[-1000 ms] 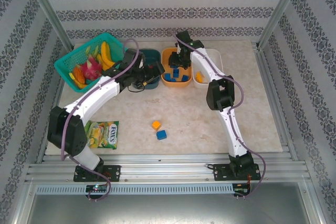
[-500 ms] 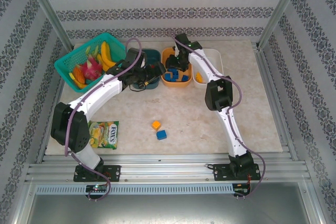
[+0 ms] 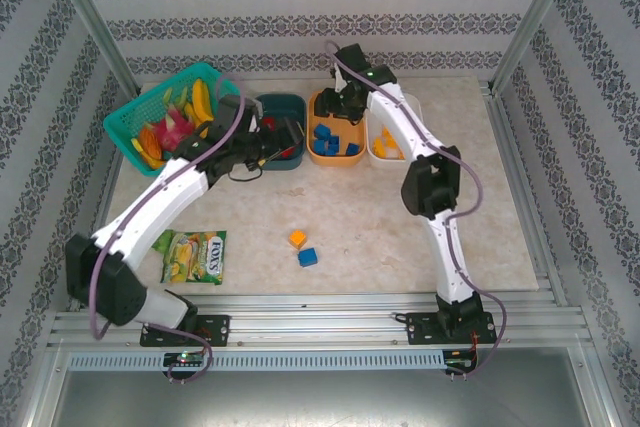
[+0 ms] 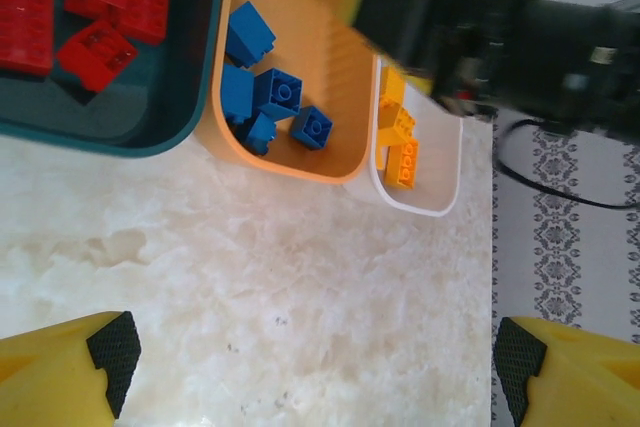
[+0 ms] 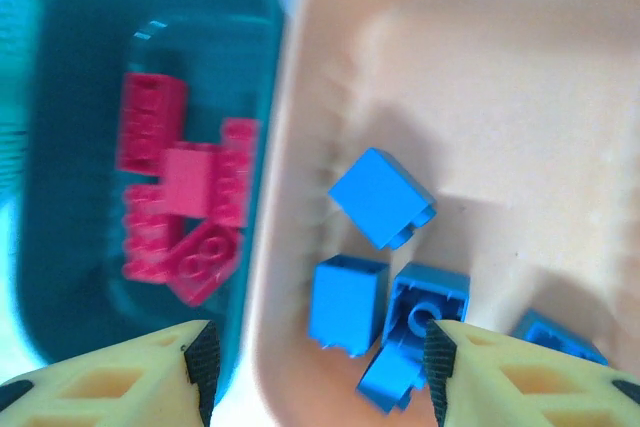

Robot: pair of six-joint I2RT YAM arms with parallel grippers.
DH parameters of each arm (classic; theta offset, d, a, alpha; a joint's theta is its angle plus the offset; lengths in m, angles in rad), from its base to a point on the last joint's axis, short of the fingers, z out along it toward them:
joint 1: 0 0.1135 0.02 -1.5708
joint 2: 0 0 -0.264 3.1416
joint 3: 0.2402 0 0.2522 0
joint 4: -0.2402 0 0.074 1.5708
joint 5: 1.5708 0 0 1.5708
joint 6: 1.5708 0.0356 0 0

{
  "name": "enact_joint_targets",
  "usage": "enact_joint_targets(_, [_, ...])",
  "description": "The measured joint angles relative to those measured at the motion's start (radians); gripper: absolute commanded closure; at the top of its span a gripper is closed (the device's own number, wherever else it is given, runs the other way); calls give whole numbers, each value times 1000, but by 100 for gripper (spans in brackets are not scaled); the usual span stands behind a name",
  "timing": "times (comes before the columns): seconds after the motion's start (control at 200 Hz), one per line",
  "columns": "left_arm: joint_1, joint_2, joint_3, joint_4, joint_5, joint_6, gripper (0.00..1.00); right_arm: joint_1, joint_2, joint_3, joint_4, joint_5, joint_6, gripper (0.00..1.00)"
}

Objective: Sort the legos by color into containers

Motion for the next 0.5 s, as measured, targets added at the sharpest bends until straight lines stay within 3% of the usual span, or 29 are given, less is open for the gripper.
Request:
enact_joint_targets(0.265, [1,-312,-171,-163,-37,3,6,190,-444,-437,113,61,-46,38])
enact_joint_targets(0.5, [3,-584,-325,-318,-47,-8,6,397,-603,-802,142,104,-67,30])
